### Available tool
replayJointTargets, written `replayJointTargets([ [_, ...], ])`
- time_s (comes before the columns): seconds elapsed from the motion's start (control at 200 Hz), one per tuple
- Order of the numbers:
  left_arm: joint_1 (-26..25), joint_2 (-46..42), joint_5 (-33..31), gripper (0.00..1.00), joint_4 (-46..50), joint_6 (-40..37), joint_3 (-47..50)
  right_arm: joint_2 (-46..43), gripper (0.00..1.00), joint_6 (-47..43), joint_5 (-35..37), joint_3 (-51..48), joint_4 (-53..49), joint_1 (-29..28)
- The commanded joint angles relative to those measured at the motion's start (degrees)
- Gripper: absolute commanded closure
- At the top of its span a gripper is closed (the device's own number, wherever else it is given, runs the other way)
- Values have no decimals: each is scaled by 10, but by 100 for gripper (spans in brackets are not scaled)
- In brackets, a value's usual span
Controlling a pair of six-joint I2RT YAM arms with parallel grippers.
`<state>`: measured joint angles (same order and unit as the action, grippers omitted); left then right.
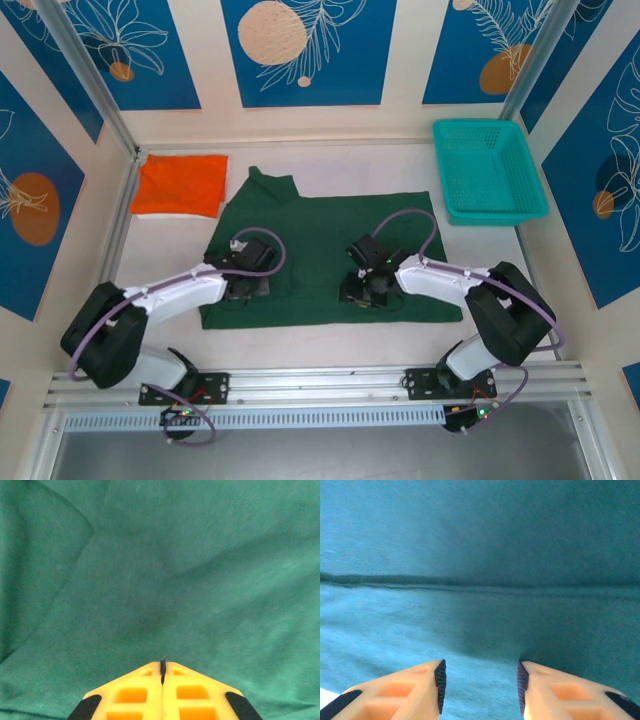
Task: Fold and stack the t-shirts
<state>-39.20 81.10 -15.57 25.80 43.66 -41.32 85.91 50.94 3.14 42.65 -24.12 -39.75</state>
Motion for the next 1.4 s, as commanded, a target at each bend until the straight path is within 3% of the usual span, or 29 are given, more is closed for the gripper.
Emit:
replayJointTargets([
  [0.0,-5,13,-5,95,-18,35,32,-14,61,33,-14,-11,14,-4],
  [0.11,-5,-2,-13,95,-10,61,65,-25,60,62,22,-17,-9,-22],
  [0.33,-20,-55,-10,95,42,86,110,7,58,104,2,-49,-20,-41],
  [0.585,-64,-159,-43,93,142,134,132,-38,57,214,31,-103,-23,-152],
  [0.72,-60,-206,-71,85,164,129,126,-69,51,266,57,-99,-33,-195],
  [0.915,-17,-183,-74,80,169,71,50,-116,29,251,134,-18,-120,-187],
  [1.065,45,-113,-1,67,147,-11,-95,-150,22,131,157,48,-127,-96],
  [1.195,127,42,123,62,130,-63,-302,-157,22,9,66,62,-31,72],
  [1.29,159,200,123,57,215,-78,-523,-153,21,-12,56,73,11,156],
  [1.395,207,374,145,56,352,-55,-761,-132,21,-24,87,112,-16,182],
])
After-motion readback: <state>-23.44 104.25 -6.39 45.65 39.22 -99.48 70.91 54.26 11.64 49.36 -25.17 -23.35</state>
